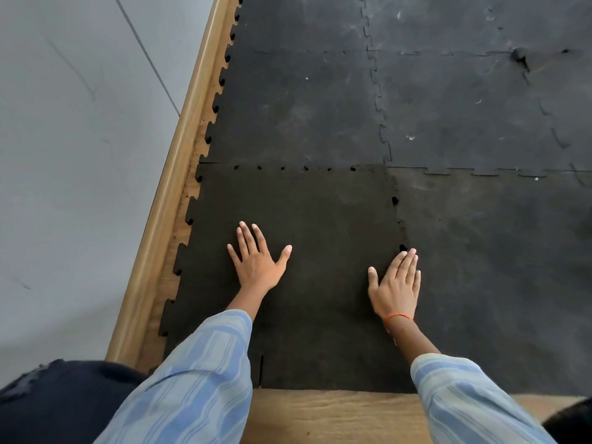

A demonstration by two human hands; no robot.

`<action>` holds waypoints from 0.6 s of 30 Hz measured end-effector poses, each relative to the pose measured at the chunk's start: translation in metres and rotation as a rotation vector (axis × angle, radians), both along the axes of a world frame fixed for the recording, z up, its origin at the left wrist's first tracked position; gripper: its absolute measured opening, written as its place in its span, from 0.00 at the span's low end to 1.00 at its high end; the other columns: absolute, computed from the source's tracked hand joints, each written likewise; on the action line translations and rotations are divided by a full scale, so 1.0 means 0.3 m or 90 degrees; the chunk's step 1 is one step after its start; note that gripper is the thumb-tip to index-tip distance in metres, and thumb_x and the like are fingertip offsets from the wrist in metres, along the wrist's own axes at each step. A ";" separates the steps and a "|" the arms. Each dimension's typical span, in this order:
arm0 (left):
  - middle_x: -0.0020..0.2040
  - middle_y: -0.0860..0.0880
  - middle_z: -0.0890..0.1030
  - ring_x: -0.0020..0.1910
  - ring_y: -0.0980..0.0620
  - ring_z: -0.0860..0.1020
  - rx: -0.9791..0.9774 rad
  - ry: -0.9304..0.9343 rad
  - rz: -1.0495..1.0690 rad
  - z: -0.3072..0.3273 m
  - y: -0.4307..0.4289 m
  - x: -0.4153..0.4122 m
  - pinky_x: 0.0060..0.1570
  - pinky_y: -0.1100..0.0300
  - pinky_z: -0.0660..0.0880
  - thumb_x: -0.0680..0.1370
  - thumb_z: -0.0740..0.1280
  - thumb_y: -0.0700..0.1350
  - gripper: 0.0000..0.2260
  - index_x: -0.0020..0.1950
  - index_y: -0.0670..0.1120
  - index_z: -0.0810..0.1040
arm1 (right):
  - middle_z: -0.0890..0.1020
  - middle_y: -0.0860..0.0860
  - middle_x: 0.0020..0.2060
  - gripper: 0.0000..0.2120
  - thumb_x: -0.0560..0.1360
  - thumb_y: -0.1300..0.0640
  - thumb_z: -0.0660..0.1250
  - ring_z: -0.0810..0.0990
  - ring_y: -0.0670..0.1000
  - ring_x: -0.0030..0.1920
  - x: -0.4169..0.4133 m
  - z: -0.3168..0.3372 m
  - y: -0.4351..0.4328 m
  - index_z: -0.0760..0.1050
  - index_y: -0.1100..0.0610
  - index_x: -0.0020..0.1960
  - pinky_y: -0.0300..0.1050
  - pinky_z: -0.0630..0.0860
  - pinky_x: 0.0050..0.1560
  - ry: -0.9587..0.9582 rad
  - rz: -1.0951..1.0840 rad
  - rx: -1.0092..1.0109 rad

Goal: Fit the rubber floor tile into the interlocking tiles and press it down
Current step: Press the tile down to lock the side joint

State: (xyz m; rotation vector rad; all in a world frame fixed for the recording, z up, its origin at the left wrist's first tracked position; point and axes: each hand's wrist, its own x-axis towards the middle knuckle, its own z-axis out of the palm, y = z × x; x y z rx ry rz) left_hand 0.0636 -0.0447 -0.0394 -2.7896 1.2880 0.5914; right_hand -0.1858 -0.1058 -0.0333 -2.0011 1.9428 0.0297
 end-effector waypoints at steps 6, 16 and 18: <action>0.78 0.40 0.37 0.77 0.44 0.37 -0.015 -0.010 -0.073 -0.017 -0.053 -0.134 0.73 0.40 0.38 0.77 0.44 0.69 0.41 0.78 0.41 0.38 | 0.39 0.61 0.78 0.41 0.79 0.38 0.50 0.38 0.56 0.78 -0.005 0.010 -0.028 0.38 0.65 0.77 0.52 0.41 0.77 0.017 0.018 0.094; 0.78 0.39 0.37 0.77 0.42 0.38 -0.010 -0.031 -0.080 -0.026 -0.057 -0.137 0.73 0.39 0.40 0.76 0.43 0.70 0.42 0.78 0.40 0.38 | 0.40 0.60 0.78 0.40 0.80 0.39 0.50 0.38 0.56 0.78 -0.082 0.017 0.084 0.37 0.65 0.77 0.52 0.41 0.78 -0.031 -0.132 0.058; 0.78 0.38 0.38 0.78 0.42 0.39 -0.009 -0.039 -0.082 -0.028 -0.055 -0.140 0.73 0.39 0.41 0.76 0.42 0.70 0.42 0.78 0.40 0.39 | 0.40 0.59 0.78 0.41 0.79 0.38 0.50 0.38 0.55 0.78 -0.075 0.018 0.068 0.37 0.65 0.77 0.53 0.40 0.78 -0.028 -0.136 0.081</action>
